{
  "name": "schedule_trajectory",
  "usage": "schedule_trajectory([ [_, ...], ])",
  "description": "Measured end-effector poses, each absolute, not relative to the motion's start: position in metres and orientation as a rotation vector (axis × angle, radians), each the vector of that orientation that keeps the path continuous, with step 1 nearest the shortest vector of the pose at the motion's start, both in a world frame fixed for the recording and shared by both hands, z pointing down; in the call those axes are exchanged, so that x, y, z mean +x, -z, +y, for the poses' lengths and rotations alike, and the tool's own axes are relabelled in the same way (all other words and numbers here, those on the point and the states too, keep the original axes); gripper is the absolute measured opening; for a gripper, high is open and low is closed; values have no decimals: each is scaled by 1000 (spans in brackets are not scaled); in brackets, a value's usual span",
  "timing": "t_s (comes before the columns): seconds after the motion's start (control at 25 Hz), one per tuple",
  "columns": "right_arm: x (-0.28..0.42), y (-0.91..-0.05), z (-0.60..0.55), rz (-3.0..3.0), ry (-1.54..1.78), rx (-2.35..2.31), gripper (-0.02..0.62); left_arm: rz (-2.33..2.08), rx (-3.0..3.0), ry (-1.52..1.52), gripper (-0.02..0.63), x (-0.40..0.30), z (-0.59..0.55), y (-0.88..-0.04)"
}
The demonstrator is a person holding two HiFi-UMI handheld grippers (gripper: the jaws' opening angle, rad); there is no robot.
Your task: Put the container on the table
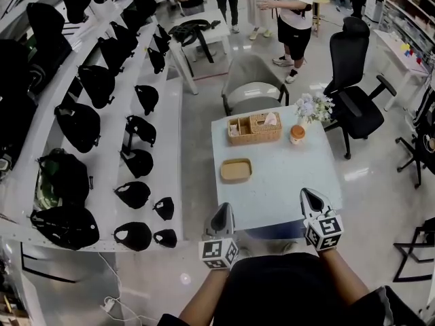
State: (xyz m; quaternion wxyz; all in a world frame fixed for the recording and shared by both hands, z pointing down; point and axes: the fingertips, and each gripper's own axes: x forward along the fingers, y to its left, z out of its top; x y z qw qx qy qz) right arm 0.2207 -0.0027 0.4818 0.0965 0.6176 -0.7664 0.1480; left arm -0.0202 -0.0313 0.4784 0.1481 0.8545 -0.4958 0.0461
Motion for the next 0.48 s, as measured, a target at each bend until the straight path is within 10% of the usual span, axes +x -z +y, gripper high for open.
schedule_trajectory([
  [0.48, 257, -479, -4, -2298, -406, 1799, -2, -1476, 2449, -118, 12, 14, -39, -472],
])
